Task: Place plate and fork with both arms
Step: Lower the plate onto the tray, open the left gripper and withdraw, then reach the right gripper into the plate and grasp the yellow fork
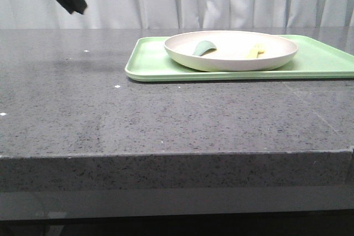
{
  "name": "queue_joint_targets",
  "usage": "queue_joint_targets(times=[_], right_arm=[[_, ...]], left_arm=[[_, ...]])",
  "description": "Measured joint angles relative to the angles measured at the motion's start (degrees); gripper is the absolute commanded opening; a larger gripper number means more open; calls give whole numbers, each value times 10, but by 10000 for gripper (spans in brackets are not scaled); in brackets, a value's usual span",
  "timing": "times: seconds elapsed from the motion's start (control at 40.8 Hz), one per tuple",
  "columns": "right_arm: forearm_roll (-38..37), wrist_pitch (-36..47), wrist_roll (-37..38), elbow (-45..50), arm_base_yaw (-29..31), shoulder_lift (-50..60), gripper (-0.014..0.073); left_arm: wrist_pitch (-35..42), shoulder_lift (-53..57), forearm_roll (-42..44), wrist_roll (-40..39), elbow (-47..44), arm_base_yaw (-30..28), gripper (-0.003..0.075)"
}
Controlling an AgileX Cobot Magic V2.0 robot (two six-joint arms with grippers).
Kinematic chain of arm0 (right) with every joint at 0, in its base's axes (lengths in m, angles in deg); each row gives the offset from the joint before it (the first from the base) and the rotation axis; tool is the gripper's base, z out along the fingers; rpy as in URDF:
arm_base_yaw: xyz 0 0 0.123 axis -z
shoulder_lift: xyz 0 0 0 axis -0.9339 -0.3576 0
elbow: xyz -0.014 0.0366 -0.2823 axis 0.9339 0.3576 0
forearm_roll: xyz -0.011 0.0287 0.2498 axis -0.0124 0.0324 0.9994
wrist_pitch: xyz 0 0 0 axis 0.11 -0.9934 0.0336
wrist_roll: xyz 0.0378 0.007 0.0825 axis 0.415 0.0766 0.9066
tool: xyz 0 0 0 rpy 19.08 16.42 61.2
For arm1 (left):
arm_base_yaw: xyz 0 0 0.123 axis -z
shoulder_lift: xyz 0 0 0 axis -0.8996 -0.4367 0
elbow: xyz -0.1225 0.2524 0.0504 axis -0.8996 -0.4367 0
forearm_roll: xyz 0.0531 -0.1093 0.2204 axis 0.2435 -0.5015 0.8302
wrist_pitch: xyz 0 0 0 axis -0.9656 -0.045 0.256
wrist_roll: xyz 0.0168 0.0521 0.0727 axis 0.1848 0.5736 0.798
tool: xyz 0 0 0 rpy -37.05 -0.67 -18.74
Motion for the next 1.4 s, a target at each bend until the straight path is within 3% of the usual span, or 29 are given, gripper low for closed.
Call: queue_joint_targets(times=[0.294, 0.662, 0.907, 1.226, 1.398], right_arm=[[0, -1, 0, 0, 0, 0, 601], [0, -1, 0, 0, 0, 0, 601], [0, -1, 0, 0, 0, 0, 601], [3, 15, 0, -3, 0, -15, 601], [21, -9, 0, -51, -4, -109, 601]], left_arm=[[10, 134, 22, -3, -138, -2, -18], [321, 412, 36, -19, -468, -28, -18], [453, 582, 39, -19, -645, -28, -18], [463, 798, 50, -19, -788, -28, -18], [463, 847, 50, -19, -802, -28, -18]])
